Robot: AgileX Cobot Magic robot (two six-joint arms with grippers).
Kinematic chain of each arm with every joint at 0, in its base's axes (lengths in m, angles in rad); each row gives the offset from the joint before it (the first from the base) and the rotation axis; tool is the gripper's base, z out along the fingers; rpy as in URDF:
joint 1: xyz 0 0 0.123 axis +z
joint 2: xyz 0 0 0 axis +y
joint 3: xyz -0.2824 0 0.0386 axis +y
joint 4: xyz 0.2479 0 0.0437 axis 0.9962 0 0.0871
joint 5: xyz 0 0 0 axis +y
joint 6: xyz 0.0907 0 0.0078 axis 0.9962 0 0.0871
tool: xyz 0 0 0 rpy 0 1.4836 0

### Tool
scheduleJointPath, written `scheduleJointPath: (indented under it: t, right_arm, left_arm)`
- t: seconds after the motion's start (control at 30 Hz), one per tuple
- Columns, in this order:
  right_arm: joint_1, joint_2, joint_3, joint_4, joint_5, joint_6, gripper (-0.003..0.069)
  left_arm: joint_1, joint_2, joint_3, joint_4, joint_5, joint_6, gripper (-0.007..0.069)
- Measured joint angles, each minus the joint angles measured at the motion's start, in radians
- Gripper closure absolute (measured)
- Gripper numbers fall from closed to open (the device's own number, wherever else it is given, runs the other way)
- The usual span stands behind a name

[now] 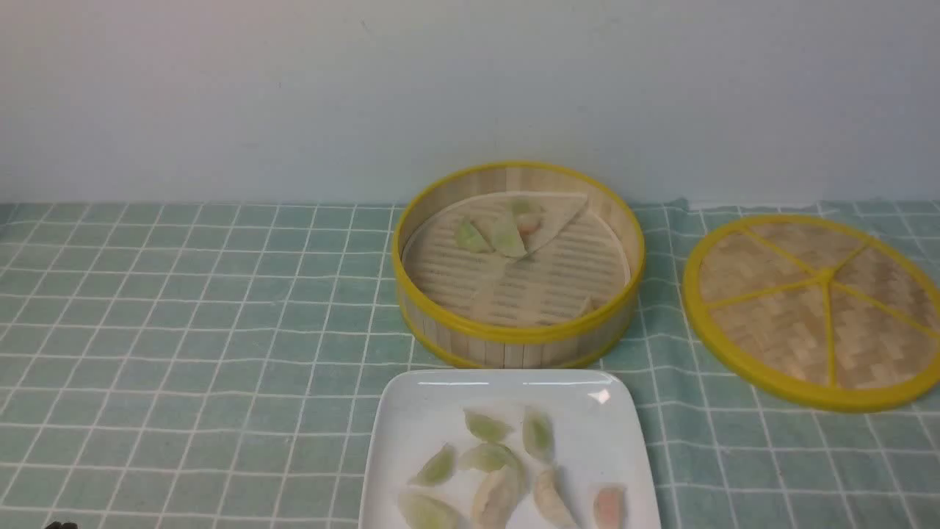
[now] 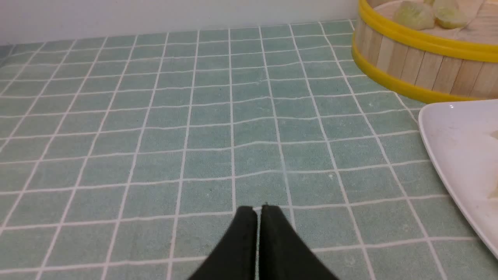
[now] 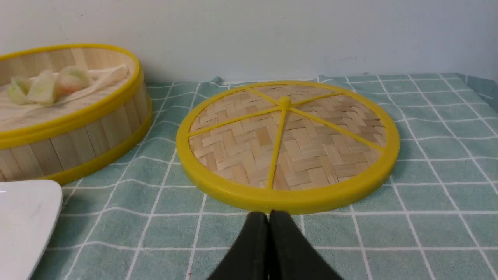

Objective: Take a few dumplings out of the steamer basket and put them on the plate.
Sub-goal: Use the right arm to grab a dumpling from inside the steamer

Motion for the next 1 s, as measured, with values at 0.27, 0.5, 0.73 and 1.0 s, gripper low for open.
scheduleJointPath:
  t: [0.27, 0.5, 0.73, 1.0]
  right_arm:
    - [0.000, 0.000, 0.000, 0.000, 0.000, 0.000, 0.0673]
    - [0.000, 0.000, 0.000, 0.000, 0.000, 0.000, 0.0673]
    - [0.000, 0.000, 0.009, 0.050, -0.071, 0.050, 0.0673]
    - [0.000, 0.000, 0.010, 0.382, -0.437, 0.245, 0.0673]
  left_arm:
    - [0.000, 0.000, 0.000, 0.000, 0.000, 0.000, 0.0631]
    - [0.000, 0.000, -0.001, 0.000, 0.000, 0.000, 0.0631]
    - [0.000, 0.000, -0.001, 0.000, 0.000, 0.000, 0.0631]
    - [0.000, 0.000, -0.001, 0.000, 0.001, 0.000, 0.0631]
